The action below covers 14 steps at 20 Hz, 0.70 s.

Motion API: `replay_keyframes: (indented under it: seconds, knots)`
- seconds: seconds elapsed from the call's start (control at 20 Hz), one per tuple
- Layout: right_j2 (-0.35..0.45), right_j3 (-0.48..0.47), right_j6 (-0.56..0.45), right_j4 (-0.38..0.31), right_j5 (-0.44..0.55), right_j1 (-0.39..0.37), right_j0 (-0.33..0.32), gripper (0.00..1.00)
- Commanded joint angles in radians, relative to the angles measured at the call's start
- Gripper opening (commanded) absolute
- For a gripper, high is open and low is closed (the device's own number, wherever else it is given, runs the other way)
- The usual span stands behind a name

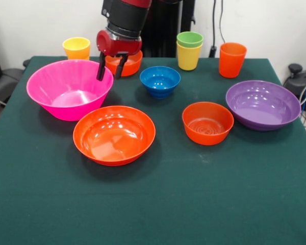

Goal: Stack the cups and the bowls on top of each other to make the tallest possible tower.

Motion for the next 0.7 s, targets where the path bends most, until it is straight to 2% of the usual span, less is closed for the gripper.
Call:
replay_keyframes:
  seconds: [0.05, 0.1, 0.2, 0.4, 0.6, 0.7]
  knots:
    - [0.230, -0.003, -0.095, -0.038, -0.150, -0.030, -0.072, 1.00]
    - [0.208, -0.023, 0.045, -0.106, -0.205, 0.005, -0.043, 1.00]
    - [0.236, 0.036, 0.021, 0.051, -0.127, -0.078, -0.103, 1.00]
    - [0.233, 0.034, -0.033, 0.055, -0.090, -0.065, -0.098, 1.00]
    - [0.201, 0.009, -0.030, -0.029, -0.044, 0.013, -0.024, 1.00]
    - [0.174, -0.008, 0.036, -0.092, -0.058, 0.066, 0.023, 1.00]
